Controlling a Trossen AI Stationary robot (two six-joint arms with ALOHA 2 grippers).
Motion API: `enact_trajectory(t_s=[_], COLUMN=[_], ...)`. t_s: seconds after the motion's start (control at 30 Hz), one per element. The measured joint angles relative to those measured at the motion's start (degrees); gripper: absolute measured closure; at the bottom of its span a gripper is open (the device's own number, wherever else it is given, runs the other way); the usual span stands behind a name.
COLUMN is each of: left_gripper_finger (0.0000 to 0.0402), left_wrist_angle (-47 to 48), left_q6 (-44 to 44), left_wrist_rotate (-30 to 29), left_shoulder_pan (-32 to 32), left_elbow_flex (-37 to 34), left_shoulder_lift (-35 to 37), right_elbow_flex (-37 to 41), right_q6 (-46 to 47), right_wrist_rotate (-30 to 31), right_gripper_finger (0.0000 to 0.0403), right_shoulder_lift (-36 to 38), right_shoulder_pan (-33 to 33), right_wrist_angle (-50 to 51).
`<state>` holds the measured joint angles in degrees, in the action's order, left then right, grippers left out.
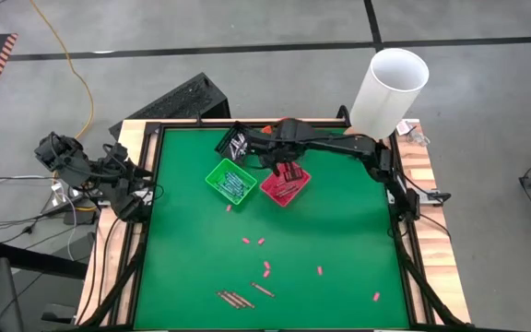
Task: Sort crayons
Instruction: Put the brown crayon into the bin
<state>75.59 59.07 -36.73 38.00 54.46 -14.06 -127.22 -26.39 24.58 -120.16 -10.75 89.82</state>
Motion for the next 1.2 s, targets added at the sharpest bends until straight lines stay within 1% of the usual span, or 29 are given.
enact_trajectory(t_s=[0.2, 0.37, 0.7, 0.83, 0.97, 1.1, 1.2], left_gripper_finger=[0.0189, 0.0189, 0.0189, 0.0189, 0.0189, 0.0189, 0.0189], left_wrist_angle=[0.0, 0.3, 1.3, 1.3, 1.3, 1.3, 1.3], left_q6=[0.2, 0.3, 0.4, 0.7, 0.8, 1.5, 1.6], left_wrist_rotate=[-0.8, -1.9, -3.8, -4.8, -5.2, -5.9, -6.0], left_shoulder_pan=[0.0, 0.0, 0.0, 0.0, 0.0, 0.0, 0.0], left_elbow_flex=[0.0, 0.0, 0.0, 0.0, 0.0, 0.0, 0.0], left_shoulder_lift=[0.0, 0.0, 0.0, 0.0, 0.0, 0.0, 0.0], right_elbow_flex=[0.0, 0.5, 10.6, 14.0, 17.2, 20.5, 22.6], right_q6=[-3.4, -6.7, -11.6, -11.7, -11.8, -11.7, -12.6], right_wrist_rotate=[-3.5, -7.5, -8.6, -11.8, -12.9, -15.5, -15.2], right_gripper_finger=[0.0403, 0.0403, 0.0403, 0.0403, 0.0403, 0.0403, 0.0403], right_shoulder_lift=[0.0, 0.0, -0.1, -0.1, -0.1, -0.1, -0.1], right_shoulder_pan=[-1.1, -1.0, 0.0, 1.5, 3.0, 4.0, 4.4], right_wrist_angle=[-2.2, -4.1, -10.1, -13.6, -16.5, -18.8, -21.1])
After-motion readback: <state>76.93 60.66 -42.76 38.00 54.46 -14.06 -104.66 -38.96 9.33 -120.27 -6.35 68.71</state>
